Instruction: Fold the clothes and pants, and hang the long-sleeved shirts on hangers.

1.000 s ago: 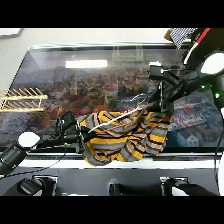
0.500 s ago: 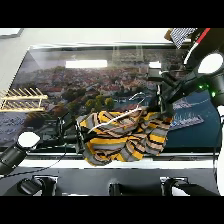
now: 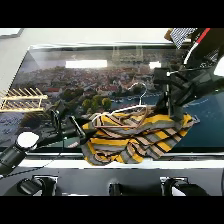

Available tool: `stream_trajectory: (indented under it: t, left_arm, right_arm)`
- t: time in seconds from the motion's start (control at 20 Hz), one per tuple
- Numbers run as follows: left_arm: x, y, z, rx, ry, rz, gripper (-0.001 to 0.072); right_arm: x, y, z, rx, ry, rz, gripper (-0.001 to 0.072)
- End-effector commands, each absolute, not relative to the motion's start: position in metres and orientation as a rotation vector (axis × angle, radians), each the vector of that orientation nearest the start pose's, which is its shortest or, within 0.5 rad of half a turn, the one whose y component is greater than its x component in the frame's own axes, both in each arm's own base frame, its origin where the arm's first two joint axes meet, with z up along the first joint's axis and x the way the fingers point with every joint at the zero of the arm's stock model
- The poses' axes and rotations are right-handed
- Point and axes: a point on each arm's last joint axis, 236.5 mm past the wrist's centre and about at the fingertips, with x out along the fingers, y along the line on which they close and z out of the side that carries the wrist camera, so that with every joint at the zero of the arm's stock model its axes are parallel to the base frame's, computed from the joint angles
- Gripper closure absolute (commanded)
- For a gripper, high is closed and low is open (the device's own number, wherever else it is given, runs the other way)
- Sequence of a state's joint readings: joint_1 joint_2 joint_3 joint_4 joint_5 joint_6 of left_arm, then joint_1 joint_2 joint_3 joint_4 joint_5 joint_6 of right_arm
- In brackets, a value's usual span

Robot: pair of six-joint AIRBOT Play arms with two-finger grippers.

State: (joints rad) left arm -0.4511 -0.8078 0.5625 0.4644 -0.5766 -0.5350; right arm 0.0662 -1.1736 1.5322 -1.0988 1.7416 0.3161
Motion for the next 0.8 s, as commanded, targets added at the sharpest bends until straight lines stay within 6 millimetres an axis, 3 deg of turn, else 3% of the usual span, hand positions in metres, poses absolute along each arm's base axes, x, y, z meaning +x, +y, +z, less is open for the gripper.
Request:
stream_trajectory:
  t: [0.0, 0.15, 0.25, 0.35, 0.55, 0.75]
  left_arm:
    - [0.307, -0.234, 0.086, -0.23, 0.573, -0.741, 0.0086]
    - [0.336, -0.186, 0.083, -0.622, 0.675, -0.494, 0.0085]
    - [0.343, -0.168, 0.072, -0.756, 0.734, -0.408, 0.0086]
    - [0.338, -0.178, 0.054, -0.809, 0.822, -0.399, 0.0087]
    - [0.321, -0.227, 0.02, -0.809, 0.948, -0.442, 0.0087]
    - [0.315, -0.269, 0.002, -0.786, 0.983, -0.466, 0.0087]
  right_arm:
    - [0.292, 0.116, 0.179, -0.852, 0.821, 1.162, 0.069]
    - [0.292, 0.112, 0.186, -0.839, 0.821, 1.1, 0.069]
    - [0.301, 0.112, 0.191, -0.792, 0.813, 1.033, 0.069]
    - [0.309, 0.113, 0.195, -0.757, 0.803, 0.994, 0.069]
    - [0.316, 0.115, 0.198, -0.703, 0.8, 0.947, 0.069]
    - [0.315, 0.115, 0.198, -0.693, 0.806, 0.944, 0.0689]
